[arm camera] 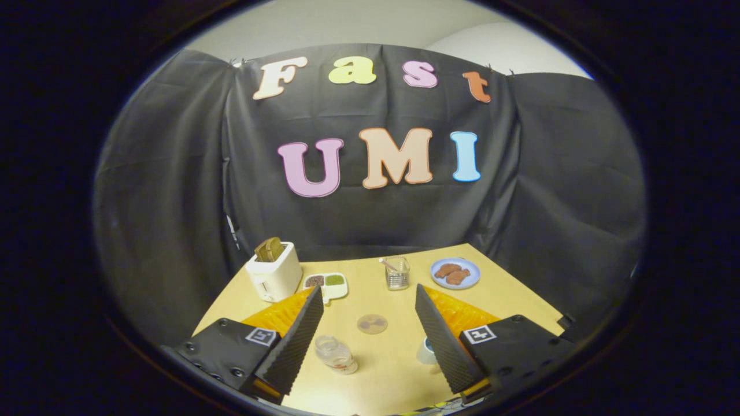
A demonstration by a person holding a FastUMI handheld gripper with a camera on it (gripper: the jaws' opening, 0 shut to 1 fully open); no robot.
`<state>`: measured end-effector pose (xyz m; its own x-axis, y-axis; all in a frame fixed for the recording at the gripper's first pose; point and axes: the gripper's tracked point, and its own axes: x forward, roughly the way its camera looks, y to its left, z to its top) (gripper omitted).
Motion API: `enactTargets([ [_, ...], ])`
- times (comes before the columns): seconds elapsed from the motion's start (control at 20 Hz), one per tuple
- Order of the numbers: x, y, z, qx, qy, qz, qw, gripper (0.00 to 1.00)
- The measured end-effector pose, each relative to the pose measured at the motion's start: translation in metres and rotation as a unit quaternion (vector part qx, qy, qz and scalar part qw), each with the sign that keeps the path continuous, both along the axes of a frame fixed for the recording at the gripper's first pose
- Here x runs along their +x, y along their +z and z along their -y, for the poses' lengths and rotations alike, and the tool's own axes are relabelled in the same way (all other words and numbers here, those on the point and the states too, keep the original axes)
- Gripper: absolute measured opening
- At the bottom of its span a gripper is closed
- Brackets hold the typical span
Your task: Take the bottle from table, then pour the juice into the cup, finally place the bottle on the coaster
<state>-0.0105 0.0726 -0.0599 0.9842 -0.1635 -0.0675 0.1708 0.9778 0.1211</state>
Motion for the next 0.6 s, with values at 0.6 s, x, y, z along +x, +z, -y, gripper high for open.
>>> enactTargets([
  [0.6,-0.013,-0.117,-0.050,-0.025,-0.039,-0.093,0.995,1.00],
])
